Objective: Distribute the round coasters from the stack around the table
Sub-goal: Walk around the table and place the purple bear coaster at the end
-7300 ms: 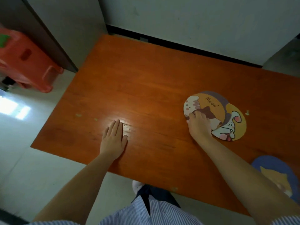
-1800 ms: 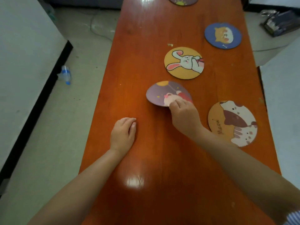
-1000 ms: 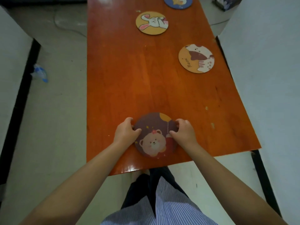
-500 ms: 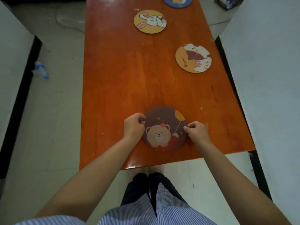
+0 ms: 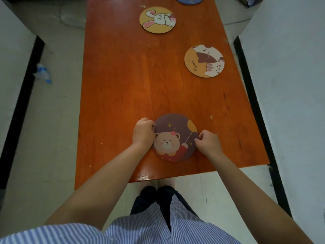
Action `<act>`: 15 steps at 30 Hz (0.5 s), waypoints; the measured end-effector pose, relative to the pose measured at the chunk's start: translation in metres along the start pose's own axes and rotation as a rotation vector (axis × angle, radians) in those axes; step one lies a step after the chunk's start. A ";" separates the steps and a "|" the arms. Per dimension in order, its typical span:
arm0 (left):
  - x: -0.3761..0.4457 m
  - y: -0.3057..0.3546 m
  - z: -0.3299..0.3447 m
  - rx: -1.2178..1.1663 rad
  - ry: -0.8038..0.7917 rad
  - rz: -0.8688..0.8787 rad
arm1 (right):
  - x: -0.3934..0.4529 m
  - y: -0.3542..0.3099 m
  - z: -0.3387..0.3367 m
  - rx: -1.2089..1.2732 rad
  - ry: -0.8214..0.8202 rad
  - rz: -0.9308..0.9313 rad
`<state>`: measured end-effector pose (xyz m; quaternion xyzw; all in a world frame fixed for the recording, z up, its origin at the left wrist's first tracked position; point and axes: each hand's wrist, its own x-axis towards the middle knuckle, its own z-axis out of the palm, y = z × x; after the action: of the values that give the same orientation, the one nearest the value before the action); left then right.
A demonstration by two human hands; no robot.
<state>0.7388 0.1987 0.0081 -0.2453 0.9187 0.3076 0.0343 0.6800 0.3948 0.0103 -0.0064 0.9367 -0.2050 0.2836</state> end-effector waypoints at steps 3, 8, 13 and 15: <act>-0.001 -0.002 0.000 0.014 0.019 0.018 | 0.002 -0.007 -0.005 -0.172 -0.058 0.020; -0.003 -0.013 -0.010 0.023 0.032 0.052 | 0.002 -0.048 -0.008 -0.426 0.070 -0.065; 0.002 -0.060 -0.051 0.156 0.084 0.030 | 0.004 -0.122 0.023 -0.398 0.161 -0.484; 0.007 -0.088 -0.073 0.205 0.096 0.012 | 0.005 -0.156 0.044 -0.402 0.134 -0.584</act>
<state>0.7804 0.0925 0.0177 -0.2494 0.9474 0.2001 0.0134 0.6829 0.2342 0.0345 -0.3160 0.9335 -0.0891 0.1440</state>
